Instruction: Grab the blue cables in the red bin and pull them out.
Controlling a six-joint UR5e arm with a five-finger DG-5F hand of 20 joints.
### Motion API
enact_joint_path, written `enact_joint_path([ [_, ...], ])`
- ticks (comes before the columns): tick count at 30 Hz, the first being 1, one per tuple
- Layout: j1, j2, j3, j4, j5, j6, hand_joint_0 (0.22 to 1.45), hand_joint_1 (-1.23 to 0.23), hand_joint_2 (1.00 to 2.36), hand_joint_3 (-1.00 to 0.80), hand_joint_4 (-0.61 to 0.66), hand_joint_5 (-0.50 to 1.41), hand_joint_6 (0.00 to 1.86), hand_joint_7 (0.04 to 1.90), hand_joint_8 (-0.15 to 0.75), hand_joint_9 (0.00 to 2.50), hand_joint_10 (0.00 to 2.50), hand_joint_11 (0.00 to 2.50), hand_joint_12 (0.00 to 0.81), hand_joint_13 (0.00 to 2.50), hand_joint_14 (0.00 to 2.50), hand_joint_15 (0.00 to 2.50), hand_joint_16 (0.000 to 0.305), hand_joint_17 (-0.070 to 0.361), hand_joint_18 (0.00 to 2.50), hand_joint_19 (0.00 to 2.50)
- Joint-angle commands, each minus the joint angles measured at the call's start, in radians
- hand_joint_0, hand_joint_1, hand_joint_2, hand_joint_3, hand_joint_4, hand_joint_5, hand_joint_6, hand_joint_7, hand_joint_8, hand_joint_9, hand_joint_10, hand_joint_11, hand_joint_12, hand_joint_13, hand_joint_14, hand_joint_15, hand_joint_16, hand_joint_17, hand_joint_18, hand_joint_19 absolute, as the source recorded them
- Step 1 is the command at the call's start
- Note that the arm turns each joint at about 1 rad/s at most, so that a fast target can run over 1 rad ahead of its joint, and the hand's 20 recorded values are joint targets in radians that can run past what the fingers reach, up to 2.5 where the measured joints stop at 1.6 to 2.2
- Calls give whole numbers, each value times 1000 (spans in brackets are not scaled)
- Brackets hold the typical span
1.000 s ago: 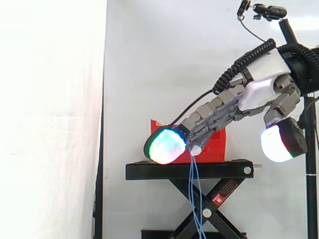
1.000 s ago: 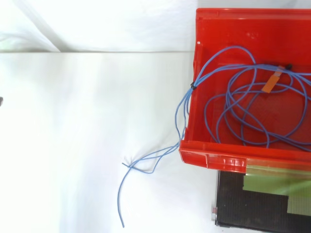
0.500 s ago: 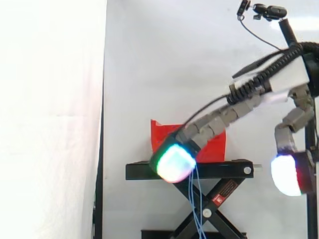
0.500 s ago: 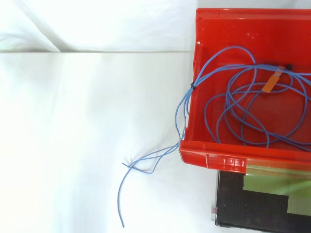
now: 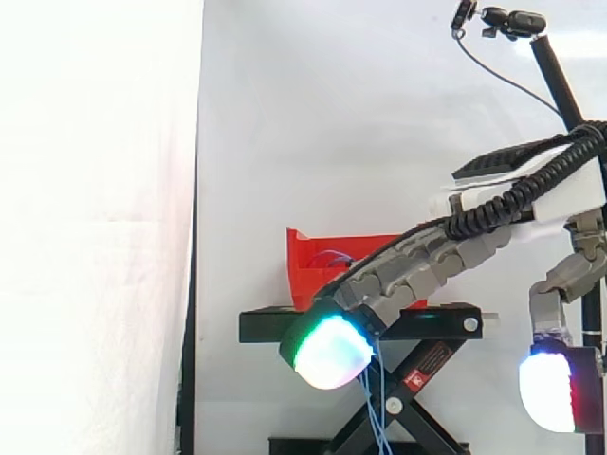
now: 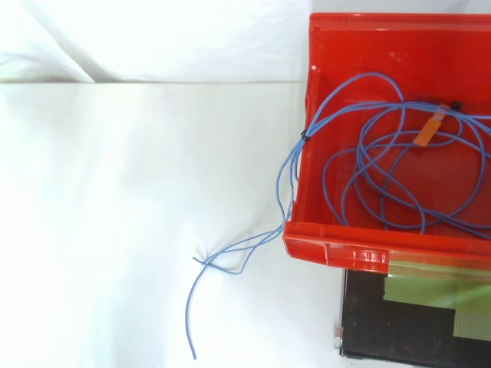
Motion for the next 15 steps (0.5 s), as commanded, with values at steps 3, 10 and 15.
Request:
enact_joint_path([
  [3,-5,0,7,3,-12,-129,783,-761,1000,-1000,131,214,5,144,192,211,3,122,326,207,10,292,45,102,181,521],
  [10,-14,0,9,-11,-7,-247,783,-761,1000,-1000,138,221,5,142,202,261,4,144,326,238,10,301,45,101,202,525],
  [15,-24,0,42,-29,-4,-332,784,-763,1000,-1000,145,244,5,148,210,307,6,181,325,265,12,311,45,101,220,523],
])
